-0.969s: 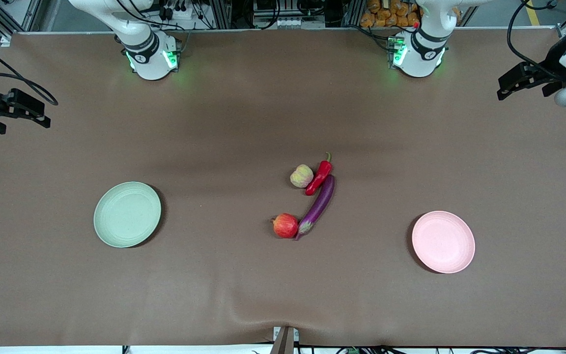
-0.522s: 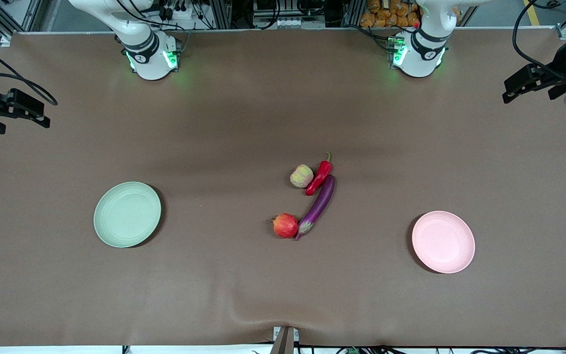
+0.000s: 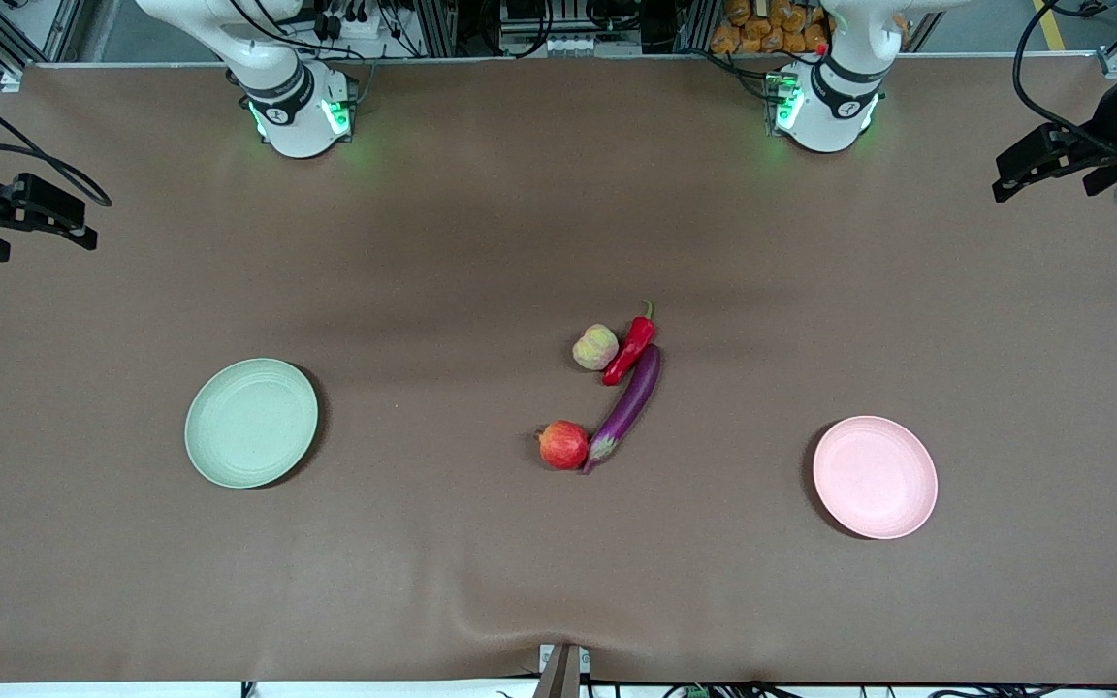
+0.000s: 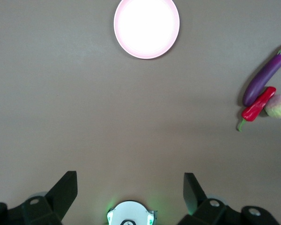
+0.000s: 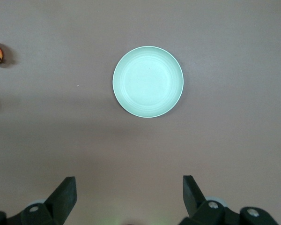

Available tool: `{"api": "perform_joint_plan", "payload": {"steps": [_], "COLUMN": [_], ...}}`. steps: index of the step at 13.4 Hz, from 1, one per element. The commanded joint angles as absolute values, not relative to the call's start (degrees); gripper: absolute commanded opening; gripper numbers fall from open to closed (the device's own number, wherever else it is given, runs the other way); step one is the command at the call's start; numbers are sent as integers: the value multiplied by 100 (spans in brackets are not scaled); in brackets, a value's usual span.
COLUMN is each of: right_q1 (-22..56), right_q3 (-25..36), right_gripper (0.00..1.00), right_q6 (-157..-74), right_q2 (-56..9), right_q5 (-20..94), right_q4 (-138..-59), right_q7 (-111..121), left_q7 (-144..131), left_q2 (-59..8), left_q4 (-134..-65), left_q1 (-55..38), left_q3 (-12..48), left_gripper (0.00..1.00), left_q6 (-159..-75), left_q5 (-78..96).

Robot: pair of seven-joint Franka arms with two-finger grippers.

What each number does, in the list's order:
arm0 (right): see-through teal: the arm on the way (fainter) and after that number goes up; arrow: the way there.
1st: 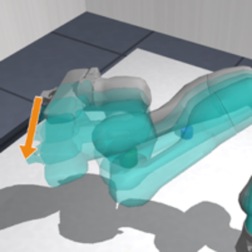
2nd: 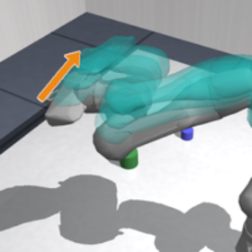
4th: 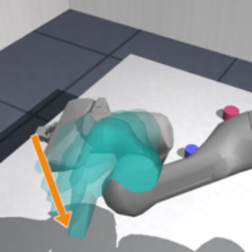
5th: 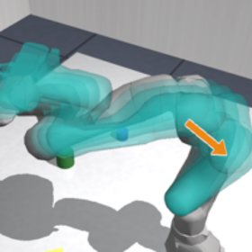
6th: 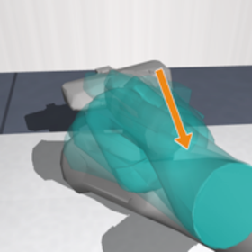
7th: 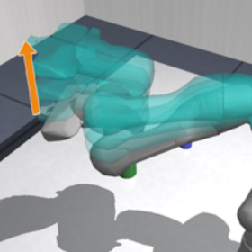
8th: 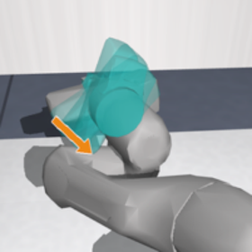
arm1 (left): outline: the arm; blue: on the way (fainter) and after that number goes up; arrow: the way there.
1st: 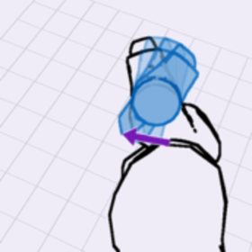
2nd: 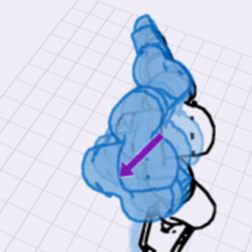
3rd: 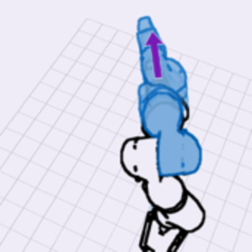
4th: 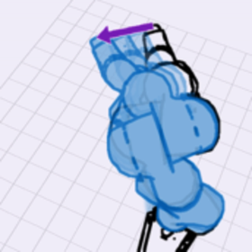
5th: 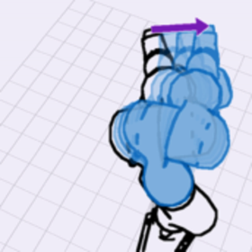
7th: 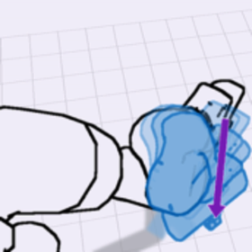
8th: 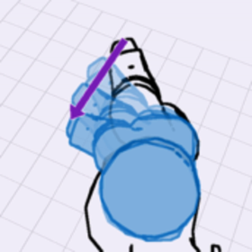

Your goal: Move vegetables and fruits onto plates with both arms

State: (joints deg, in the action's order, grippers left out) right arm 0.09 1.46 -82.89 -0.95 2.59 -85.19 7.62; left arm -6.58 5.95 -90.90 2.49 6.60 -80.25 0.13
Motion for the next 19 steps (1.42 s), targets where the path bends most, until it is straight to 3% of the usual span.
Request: {"api": "perform_joint_plan", "payload": {"steps": [1,5,11,15,19], "right_q1": [-132,-132,-114,8,631], "right_q3": [70,70,62,18,9], "right_gripper": [100,100,100,100,100], "right_q6": [-8191,-8183,-8147,-8147,-7849], "right_q2": [-149,-149,-149,-149,-18], "right_q5": [334,334,334,334,229], "right_q4": [-8385,-8385,-8402,-8402,-8385], "right_q7": [853,853,844,826,800], "left_q7": [-527,-527,-641,-668,-938], "left_q2": [615,589,379,-902,-2466], "left_q4": [-9079,-9561,-11064,-10707,-9373], "left_q1": [246,246,237,-16,-552], "left_q3": [703,1001,1870,2109,2101], "left_gripper": [100,100,100,100,100], "left_q6": [-7884,-8059,-9911,-10783,-11127], "left_q5": [97,341,422,378,-156]}}
